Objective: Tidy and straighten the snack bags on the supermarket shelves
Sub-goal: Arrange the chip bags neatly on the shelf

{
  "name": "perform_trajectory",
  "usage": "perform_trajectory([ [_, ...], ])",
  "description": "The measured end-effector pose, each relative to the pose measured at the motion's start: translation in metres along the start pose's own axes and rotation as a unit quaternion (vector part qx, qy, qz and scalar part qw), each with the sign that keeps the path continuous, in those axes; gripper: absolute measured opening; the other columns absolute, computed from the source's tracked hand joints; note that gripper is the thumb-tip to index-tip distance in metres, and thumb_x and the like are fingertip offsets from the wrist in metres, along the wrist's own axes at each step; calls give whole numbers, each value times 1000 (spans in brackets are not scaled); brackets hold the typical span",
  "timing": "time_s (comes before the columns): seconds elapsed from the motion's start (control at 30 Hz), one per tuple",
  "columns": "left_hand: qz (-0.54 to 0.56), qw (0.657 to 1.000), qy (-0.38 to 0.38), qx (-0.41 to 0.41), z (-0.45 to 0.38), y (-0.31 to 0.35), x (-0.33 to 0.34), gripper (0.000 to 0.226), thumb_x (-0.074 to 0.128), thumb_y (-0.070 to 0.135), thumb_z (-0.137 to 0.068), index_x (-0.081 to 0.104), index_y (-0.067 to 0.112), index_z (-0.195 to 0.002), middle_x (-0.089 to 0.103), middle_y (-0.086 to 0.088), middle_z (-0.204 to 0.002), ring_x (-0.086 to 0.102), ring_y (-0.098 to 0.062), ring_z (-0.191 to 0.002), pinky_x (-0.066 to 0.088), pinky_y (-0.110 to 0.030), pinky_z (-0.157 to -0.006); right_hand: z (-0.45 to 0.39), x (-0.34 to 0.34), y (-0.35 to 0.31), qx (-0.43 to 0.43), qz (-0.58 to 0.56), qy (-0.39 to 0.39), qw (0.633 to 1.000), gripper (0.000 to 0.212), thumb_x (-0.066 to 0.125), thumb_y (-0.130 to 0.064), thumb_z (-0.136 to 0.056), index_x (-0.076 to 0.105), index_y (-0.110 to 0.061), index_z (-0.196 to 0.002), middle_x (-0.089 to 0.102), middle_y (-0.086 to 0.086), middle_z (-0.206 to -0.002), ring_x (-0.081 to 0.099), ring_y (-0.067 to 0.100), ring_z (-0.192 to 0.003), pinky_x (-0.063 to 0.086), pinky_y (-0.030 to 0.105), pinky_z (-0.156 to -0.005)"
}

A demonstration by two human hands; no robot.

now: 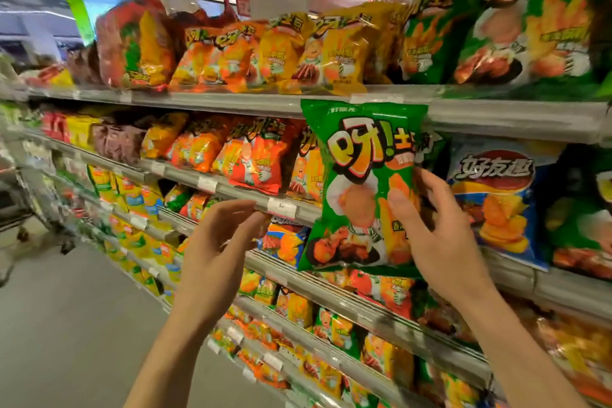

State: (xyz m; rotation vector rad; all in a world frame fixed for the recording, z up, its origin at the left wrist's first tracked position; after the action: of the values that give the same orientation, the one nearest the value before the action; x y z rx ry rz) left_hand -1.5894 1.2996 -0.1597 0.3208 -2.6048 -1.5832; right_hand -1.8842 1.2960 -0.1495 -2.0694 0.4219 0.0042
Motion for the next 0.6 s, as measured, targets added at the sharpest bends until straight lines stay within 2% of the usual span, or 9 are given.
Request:
perform_trajectory([
  [0.07, -1, 1000, -10, 9, -23, -6, -8, 20, 70, 45, -83, 70, 36, -101, 77, -1, -101, 74, -18, -96, 55, -37, -84, -13, 14, -2, -4, 5, 7, 1000, 60, 58, -50, -94, 44, -28, -148, 57, -32, -121, 53, -27, -104, 46, 1, -78],
  [0.17, 20, 999, -17, 23, -49, -14, -17, 30, 74, 50, -78, 71, 32, -102, 77, -4, -99, 74, -20, -92, 56, -40, -85, -24, 28, -7, -4, 22, 15, 1000, 60, 57, -58, -90, 43, -38, -145, 62, -36, -118, 60, -15, -108, 53, 15, -84],
  [0.27, 50, 998, -27, 25, -77, -20, -17, 32, 78, 45, -85, 69, 24, -107, 77, -6, -99, 73, -22, -90, 58, -42, -85, -31, 35, -18, -14, 48, 30, 998, 49, 55, -60, -88, 40, -52, -134, 57, -48, -116, 61, -14, -110, 52, 16, -84],
  [0.33, 61, 996, -51, 29, -100, -23, -11, 28, 78, 47, -84, 70, 30, -105, 77, -3, -98, 73, -22, -91, 57, -41, -82, -36, 34, -26, -14, 56, 52, 997, 45, 55, -60, -88, 39, -56, -130, 56, -50, -115, 60, -15, -110, 51, 18, -85],
  [0.4, 64, 993, -80, 49, -122, -21, -2, 24, 78, 50, -82, 71, 37, -100, 77, 2, -99, 73, -17, -92, 55, -37, -81, -40, 33, -35, -17, 71, 79, 994, 46, 56, -61, -85, 39, -58, -128, 56, -51, -114, 60, -17, -110, 51, 17, -84],
  [0.47, 67, 989, -113, 68, -145, -17, 8, 19, 77, 41, -87, 71, 31, -103, 76, 6, -96, 72, -14, -88, 55, -33, -77, -43, 31, -44, -13, 83, 111, 990, 46, 56, -62, -83, 40, -59, -126, 55, -54, -111, 59, -20, -108, 51, 12, -80],
  [0.53, 79, 984, -144, 76, -168, -10, 20, 14, 73, 34, -91, 70, 30, -104, 75, 4, -95, 71, -22, -86, 57, -31, -69, -48, 27, -58, -11, 100, 140, 985, 48, 56, -61, -84, 42, -55, -129, 55, -54, -109, 59, -21, -105, 51, 8, -77],
  [0.6, 70, 977, -169, 108, -190, 3, 31, 14, 73, 45, -88, 70, 38, -101, 75, 6, -95, 72, -20, -88, 58, -34, -75, -56, 21, -74, -16, 125, 170, 977, 50, 56, -61, -86, 42, -51, -133, 56, -54, -105, 59, -23, -102, 49, 5, -76],
])
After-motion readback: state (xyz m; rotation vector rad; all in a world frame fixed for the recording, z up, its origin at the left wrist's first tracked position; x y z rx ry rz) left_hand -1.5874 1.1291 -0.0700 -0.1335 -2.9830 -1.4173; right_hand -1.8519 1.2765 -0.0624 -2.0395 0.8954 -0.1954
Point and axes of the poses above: each hand's wrist, its own z-axis away from the middle knuckle, its own x-axis out of the palm, y = z × x, the point moved 9 cm from there along -z, towards the middle knuckle
